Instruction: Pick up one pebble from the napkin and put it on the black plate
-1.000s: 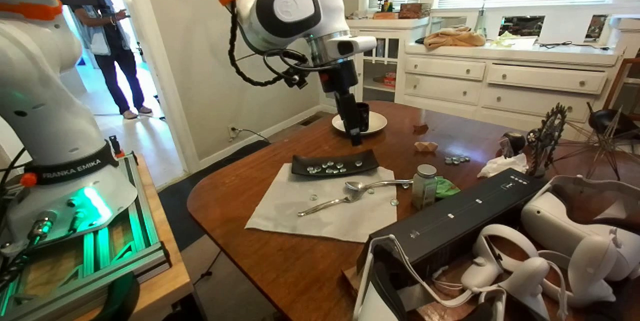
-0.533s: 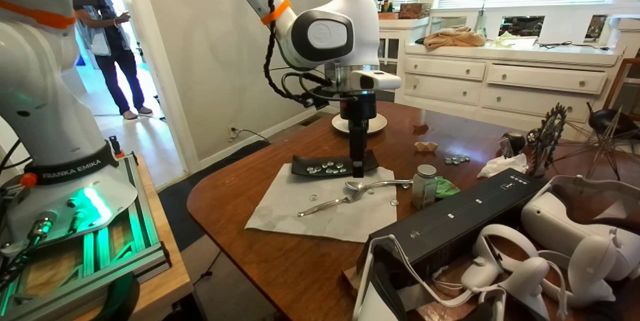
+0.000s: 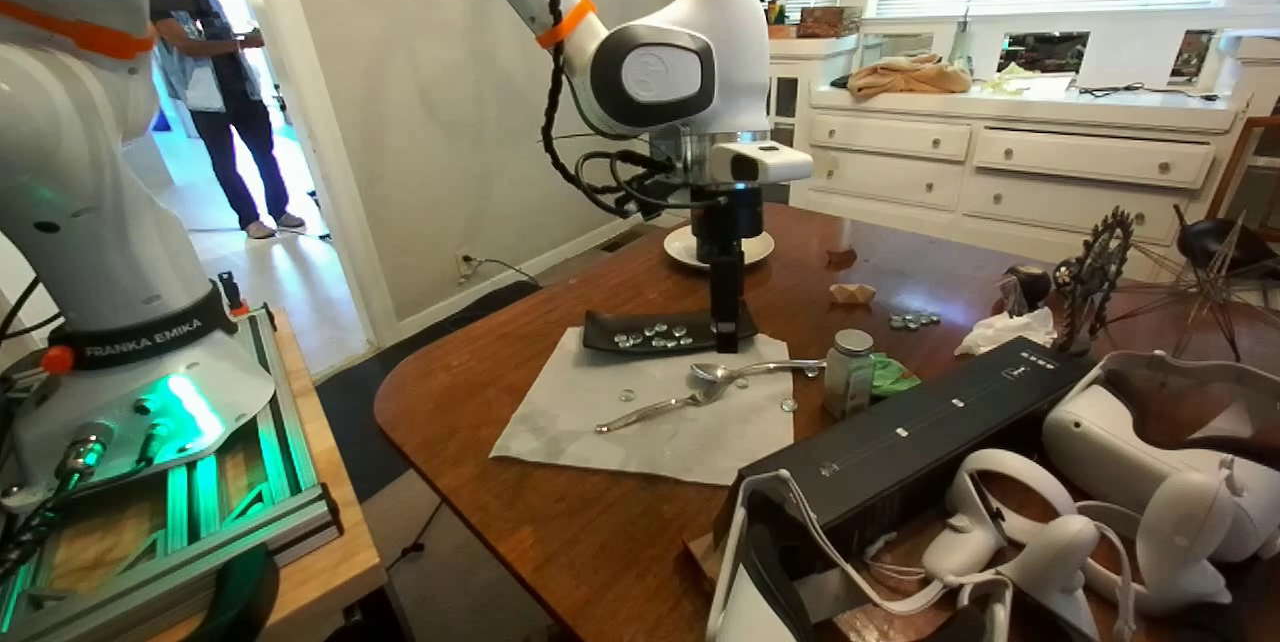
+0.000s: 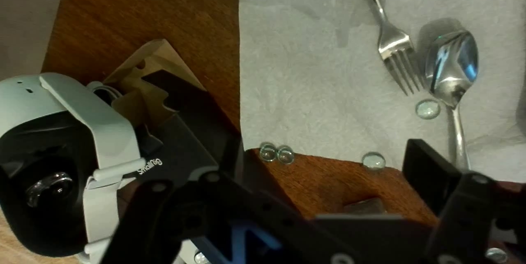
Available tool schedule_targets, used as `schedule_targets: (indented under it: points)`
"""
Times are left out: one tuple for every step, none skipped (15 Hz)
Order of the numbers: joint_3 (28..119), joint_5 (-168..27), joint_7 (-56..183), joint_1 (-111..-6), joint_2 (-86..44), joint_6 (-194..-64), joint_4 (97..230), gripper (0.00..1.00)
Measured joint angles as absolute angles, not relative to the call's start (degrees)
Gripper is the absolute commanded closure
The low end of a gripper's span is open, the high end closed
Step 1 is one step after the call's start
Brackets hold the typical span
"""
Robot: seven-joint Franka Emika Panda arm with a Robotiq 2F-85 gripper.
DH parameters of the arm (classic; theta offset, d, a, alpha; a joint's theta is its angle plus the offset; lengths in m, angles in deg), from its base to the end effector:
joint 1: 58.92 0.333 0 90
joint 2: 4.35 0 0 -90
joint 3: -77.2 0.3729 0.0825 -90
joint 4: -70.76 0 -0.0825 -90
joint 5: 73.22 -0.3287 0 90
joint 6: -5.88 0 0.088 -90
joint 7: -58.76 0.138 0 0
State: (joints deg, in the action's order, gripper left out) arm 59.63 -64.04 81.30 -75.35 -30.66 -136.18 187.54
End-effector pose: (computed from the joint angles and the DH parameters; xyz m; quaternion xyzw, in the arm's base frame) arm 0.4937 -0.3217 0.2897 0.9090 -0.4004 -0.0137 0.1152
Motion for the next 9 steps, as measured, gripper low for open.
schedule_targets:
  points:
    - [59.7, -66.0, 80.3, -75.6, -30.9, -136.5, 187.3, 0.00]
    - [60.0, -68.5, 79.0, -76.2, -31.2, -136.4, 186.8, 0.00]
    - [60.2, -70.8, 78.1, -76.9, -31.7, -136.4, 185.9, 0.00]
    - [60.2, -72.4, 77.5, -77.5, -32.4, -136.4, 184.9, 0.00]
    - [60.2, -73.8, 77.4, -78.2, -33.3, -136.4, 183.8, 0.00]
    - [60.1, -75.1, 77.2, -79.0, -34.4, -136.5, 182.6, 0.00]
    - [60.1, -76.2, 77.1, -79.8, -35.6, -136.6, 181.3, 0.00]
    - [60.1, -77.1, 77.0, -80.4, -36.8, -136.7, 180.1, 0.00]
    - [60.2, -77.9, 77.1, -80.7, -38.0, -137.1, 179.1, 0.00]
